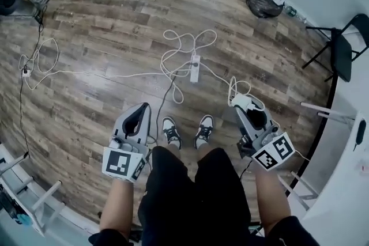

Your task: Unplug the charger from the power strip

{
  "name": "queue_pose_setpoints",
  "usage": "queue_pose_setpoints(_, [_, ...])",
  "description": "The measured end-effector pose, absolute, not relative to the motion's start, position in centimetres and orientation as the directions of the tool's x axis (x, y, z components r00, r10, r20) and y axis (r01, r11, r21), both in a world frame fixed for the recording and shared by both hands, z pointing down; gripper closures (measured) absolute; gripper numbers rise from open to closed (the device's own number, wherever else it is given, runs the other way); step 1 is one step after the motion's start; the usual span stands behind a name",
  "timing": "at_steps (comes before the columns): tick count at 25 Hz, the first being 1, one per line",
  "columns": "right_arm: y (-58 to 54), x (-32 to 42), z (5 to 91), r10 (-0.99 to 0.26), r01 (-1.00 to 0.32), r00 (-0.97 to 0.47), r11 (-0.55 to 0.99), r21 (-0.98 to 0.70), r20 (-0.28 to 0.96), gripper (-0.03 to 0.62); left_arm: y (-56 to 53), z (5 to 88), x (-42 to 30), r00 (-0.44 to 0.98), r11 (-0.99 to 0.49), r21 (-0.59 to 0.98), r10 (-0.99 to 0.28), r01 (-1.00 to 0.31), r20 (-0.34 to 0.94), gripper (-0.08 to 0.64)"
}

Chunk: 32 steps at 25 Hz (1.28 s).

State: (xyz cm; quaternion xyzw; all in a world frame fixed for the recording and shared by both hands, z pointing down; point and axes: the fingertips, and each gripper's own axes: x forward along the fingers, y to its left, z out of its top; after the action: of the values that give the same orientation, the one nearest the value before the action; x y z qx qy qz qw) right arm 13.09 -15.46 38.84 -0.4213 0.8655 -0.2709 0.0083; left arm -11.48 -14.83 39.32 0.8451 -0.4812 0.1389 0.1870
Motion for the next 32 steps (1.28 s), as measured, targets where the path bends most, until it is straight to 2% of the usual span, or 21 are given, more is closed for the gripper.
queue_pose_setpoints(7, [-13.7,12.4,21.6,-0.828,-0.797,-0.551,0.488,-0.356,0.1,0.423,-12.8,25.3,-13.4,0.545,-0.536,0.114,-0.791,-0.836,0.279,0.541])
queue_pose_setpoints(11, [-11.3,12.6,16.2,-0.853,-0.835,-0.513,0.469,-0.288,0.098,0.423,-10.5,21.5,-12.9,0.616,-0.604,0.134,-0.739,-0.785,0.275,0.541])
queue_pose_setpoints(14, [-9.7,12.9,13.5,-0.856,-0.843,-0.509,0.474,-0.254,0.089,0.422,-8.7,19.1,-12.6,0.635,-0.635,0.105,-0.721,-0.766,0.277,0.54])
queue_pose_setpoints(20, [-5.0,14.0,9.9,-0.832,-0.815,-0.553,0.529,-0.237,0.044,0.422,-4.0,13.4,-11.0,0.587,-0.581,0.096,-0.782,-0.808,0.211,0.54])
queue_pose_setpoints(32, [5.4,19.2,6.8,-0.774,-0.776,-0.631,0.627,-0.072,0.05,0.422,6.6,8.2,-2.4,0.487,-0.481,0.077,-0.859,-0.873,0.159,0.54])
